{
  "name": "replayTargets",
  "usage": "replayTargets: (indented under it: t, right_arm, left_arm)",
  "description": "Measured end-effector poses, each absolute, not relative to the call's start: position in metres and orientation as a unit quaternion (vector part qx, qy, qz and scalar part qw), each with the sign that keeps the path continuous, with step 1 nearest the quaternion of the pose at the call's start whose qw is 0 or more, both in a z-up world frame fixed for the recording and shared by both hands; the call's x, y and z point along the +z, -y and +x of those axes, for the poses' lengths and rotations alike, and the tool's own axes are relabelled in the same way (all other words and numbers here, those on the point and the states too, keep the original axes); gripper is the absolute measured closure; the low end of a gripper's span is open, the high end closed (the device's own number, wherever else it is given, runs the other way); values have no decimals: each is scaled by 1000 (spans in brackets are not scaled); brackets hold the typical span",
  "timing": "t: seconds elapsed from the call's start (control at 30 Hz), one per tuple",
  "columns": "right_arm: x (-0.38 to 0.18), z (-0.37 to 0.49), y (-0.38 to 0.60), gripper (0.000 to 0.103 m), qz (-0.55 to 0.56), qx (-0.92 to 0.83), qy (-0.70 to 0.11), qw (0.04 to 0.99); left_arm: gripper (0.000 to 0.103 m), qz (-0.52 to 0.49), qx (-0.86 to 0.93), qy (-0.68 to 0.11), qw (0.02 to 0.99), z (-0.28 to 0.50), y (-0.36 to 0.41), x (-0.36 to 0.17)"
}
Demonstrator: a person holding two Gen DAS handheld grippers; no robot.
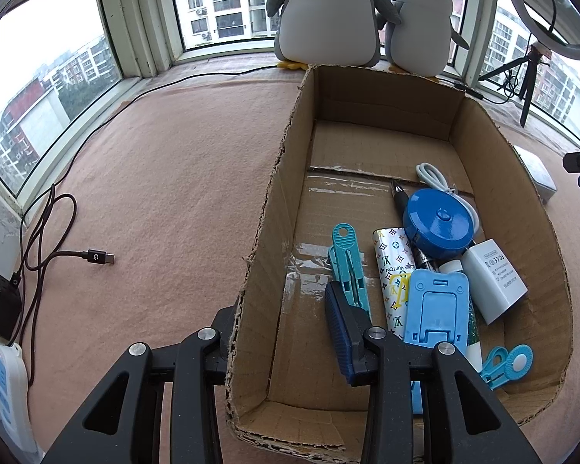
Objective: Organize rigid objects
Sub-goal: 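Move the right gripper to the silver tin and grasp it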
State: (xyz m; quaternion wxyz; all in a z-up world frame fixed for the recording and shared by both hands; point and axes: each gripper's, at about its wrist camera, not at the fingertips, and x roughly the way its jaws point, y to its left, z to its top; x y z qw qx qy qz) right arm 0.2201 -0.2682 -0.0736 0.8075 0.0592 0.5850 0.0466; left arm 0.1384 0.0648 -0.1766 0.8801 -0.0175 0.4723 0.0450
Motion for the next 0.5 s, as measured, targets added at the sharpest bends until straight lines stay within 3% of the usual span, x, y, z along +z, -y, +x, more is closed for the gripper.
replayTargets:
  t: [0.5]
  right_arm:
    - [-113,265,268,34,36,41,-620,783]
  left_arm:
    - [63,-10,45,-473,880,139,-63,-177]
